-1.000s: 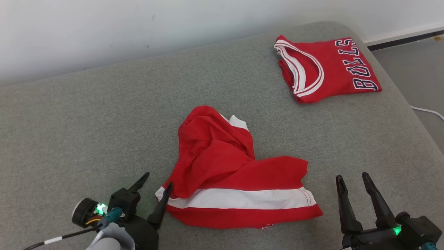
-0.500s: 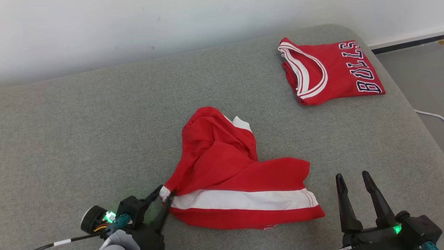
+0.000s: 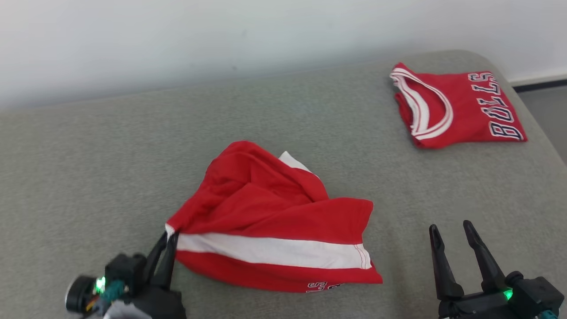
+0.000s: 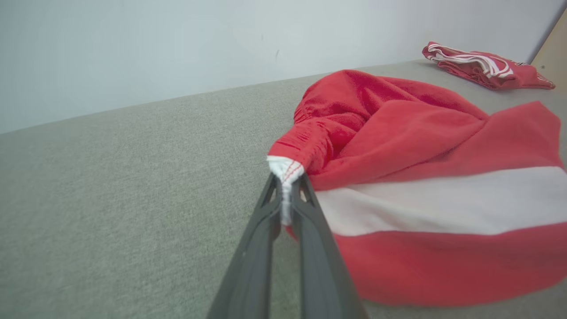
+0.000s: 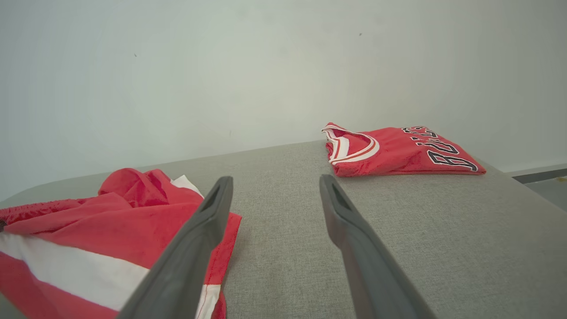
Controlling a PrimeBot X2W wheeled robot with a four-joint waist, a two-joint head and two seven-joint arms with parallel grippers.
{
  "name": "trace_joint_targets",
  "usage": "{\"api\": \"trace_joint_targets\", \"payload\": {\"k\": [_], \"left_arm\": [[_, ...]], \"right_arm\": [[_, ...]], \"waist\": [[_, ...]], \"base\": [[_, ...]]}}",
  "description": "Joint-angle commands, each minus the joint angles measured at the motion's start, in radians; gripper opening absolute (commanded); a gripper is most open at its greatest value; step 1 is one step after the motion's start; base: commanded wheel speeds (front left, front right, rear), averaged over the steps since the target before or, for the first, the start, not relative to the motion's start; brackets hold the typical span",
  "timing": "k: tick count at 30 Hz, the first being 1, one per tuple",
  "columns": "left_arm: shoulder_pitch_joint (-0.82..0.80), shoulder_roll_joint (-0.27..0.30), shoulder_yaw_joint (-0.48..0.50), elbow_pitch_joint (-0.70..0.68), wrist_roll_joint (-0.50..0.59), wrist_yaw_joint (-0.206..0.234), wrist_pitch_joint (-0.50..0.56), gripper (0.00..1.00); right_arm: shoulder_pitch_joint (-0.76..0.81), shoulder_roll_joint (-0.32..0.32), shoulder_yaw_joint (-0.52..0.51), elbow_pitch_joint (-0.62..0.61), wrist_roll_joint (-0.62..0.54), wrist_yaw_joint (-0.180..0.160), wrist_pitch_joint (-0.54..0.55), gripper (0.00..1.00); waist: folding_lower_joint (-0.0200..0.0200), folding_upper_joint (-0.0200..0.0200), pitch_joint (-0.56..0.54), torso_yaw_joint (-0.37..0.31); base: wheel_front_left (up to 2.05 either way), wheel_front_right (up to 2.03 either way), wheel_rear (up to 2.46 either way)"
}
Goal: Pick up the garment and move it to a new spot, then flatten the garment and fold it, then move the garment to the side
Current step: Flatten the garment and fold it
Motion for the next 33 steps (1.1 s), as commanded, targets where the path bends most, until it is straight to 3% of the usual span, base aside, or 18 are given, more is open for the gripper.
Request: {"api": "trace_joint_targets", "payload": {"k": [1,7,8,9,16,20,33], "left_arm": [[0.027,-0.01,0.009,-0.006,0.008,0.005,-0.003,0.0],[0.15,-0.071,0.045,-0.012,0.027,-0.008,-0.003,0.01],[0.157,-0.082,0.051,-0.018,0.032,-0.012,-0.003,0.81],[0.166,-0.095,0.06,-0.027,0.033,-0.012,-0.003,1.0],[0.233,-0.133,0.173,-0.137,0.077,-0.026,-0.003,1.0],[0.279,-0.117,0.225,-0.161,0.099,-0.037,-0.003,1.0],[0.215,-0.061,0.138,-0.022,0.104,-0.073,-0.003,1.0]], "right_arm": [[0.007,-0.004,0.006,0.002,-0.007,-0.003,-0.005,1.0],[0.009,-0.016,0.018,0.026,0.0,-0.003,-0.005,1.0],[0.01,-0.018,0.02,0.029,0.001,-0.003,-0.005,1.0],[0.012,-0.02,0.018,0.034,0.003,-0.003,-0.005,1.0],[0.029,-0.028,0.033,0.071,0.016,-0.003,-0.003,1.0],[0.034,-0.042,0.058,0.105,0.024,-0.003,0.014,1.0],[-0.075,-0.099,0.159,0.273,0.046,-0.003,0.038,1.0]], "waist": [[0.0001,0.0,-0.026,0.047],[0.0001,0.0,-0.052,0.089],[0.0001,0.0,-0.056,0.093],[0.0001,0.0,-0.063,0.099],[0.0001,0.0,-0.102,0.116],[0.0001,0.0,-0.115,0.118],[0.0001,0.0,-0.084,0.114]], "base": [[0.0,0.0,0.0],[0.0,0.0,0.0],[0.0,0.0,0.0],[0.0,0.0,0.0],[0.0,0.0,0.0],[0.0,0.0,0.0],[0.0,0.0,0.0]]}}
